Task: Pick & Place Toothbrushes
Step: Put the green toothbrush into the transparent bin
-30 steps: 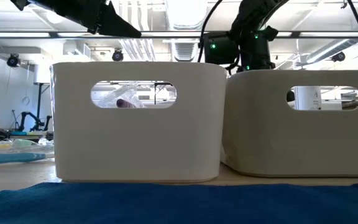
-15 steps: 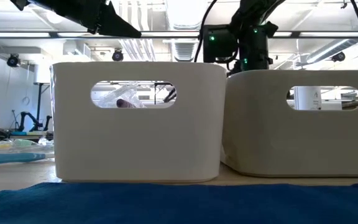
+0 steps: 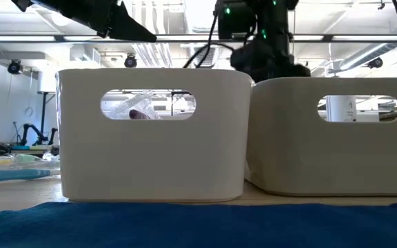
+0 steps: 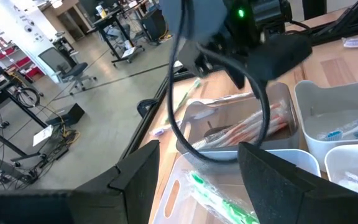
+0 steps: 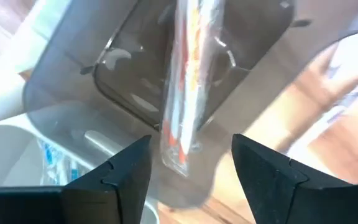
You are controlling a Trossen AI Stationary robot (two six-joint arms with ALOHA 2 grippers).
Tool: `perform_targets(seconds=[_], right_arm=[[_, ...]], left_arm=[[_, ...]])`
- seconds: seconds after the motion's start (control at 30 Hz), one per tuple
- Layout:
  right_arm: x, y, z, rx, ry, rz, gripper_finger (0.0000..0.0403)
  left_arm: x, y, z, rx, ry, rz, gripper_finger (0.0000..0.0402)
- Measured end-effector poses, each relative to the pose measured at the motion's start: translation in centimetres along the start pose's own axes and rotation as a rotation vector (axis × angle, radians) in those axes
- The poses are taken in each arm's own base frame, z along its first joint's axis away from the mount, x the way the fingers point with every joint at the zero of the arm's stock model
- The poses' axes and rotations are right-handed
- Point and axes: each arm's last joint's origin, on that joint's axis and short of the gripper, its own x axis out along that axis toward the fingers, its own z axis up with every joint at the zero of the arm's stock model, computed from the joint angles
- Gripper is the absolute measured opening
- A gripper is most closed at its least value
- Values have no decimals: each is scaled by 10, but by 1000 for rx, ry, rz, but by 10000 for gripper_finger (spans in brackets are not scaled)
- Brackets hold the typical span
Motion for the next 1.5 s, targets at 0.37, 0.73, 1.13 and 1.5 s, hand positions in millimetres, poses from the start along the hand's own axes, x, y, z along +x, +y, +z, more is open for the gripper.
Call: perform_targets(seconds=[0.37,0.73,1.13,1.5], right_arm=[[-62,-2,3,-9,-84,-56,181],[-115,-20,-13,-1,-208,15,150],[-163,-67,-48,49,-566,-170,100],[-140,-107,-32,145,-568,-411,78]], left_arm=[[0,0,0,0,0,0,222],[0,0,0,-8,0,0,222],[0,0,0,-23,0,-1,222],[0,0,1,-33,-12,3,222]])
